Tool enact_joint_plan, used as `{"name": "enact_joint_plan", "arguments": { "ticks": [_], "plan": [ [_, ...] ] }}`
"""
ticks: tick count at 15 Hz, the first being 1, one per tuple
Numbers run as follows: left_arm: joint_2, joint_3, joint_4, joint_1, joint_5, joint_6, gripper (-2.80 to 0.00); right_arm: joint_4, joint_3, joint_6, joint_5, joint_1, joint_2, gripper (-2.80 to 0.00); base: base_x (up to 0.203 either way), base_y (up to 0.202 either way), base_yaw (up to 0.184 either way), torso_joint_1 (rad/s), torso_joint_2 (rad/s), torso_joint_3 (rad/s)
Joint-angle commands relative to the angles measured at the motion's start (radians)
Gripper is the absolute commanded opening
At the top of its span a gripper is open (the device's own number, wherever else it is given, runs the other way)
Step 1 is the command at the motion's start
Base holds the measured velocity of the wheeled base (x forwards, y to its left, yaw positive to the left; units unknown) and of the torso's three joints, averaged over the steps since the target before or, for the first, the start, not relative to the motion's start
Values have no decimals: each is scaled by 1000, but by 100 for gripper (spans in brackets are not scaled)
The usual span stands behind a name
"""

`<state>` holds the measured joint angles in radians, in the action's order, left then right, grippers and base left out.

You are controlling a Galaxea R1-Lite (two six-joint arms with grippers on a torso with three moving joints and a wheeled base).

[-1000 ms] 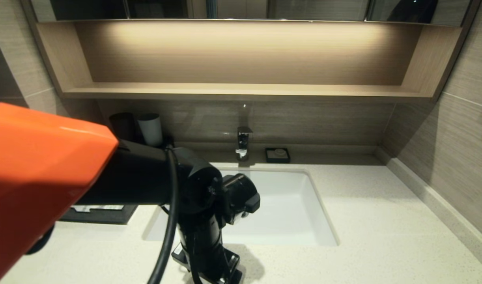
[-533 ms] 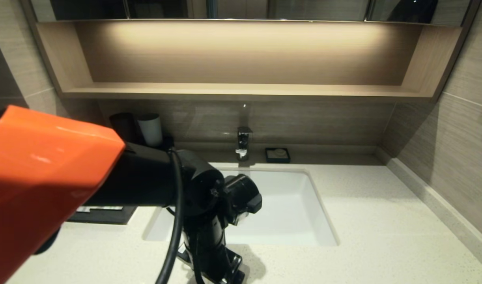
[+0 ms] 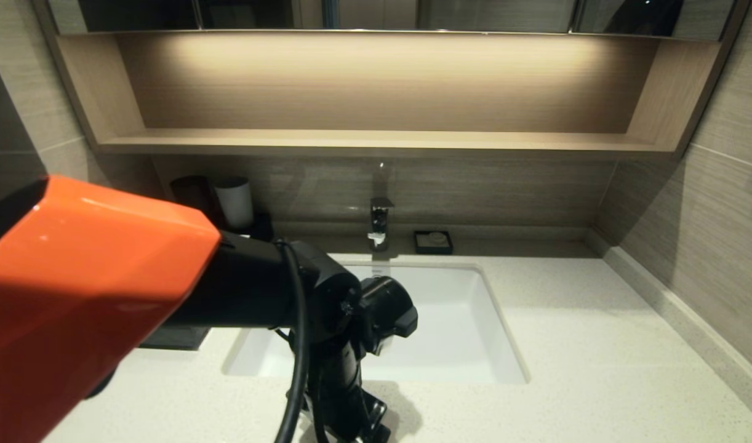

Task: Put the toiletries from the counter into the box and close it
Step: Pick up the bathroom toiletry

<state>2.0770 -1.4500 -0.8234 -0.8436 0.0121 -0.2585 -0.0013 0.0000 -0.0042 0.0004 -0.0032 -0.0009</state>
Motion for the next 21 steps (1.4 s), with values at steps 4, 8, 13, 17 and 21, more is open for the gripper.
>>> {"name": "enact_joint_plan", "arguments": {
  "ticks": [4, 8, 13, 17, 21],
  "plan": [
    [12, -4, 5, 0, 0, -2, 0, 0, 2, 0, 1, 0, 1, -280, 0, 0, 0, 0, 0, 0],
    [27, -16, 7, 0, -1, -2, 0, 0, 2, 0, 0, 0, 0, -280, 0, 0, 0, 0, 0, 0],
    [32, -16, 7, 0, -4, -2, 0, 0, 2, 0, 0, 0, -1, -280, 0, 0, 0, 0, 0, 0],
    [37, -16, 9, 0, -6, -2, 0, 0, 2, 0, 0, 0, 1, -280, 0, 0, 0, 0, 0, 0],
    [38, -18, 17, 0, -4, -4, 0, 0, 2, 0, 0, 0, 0, -280, 0, 0, 0, 0, 0, 0]
  ]
}}
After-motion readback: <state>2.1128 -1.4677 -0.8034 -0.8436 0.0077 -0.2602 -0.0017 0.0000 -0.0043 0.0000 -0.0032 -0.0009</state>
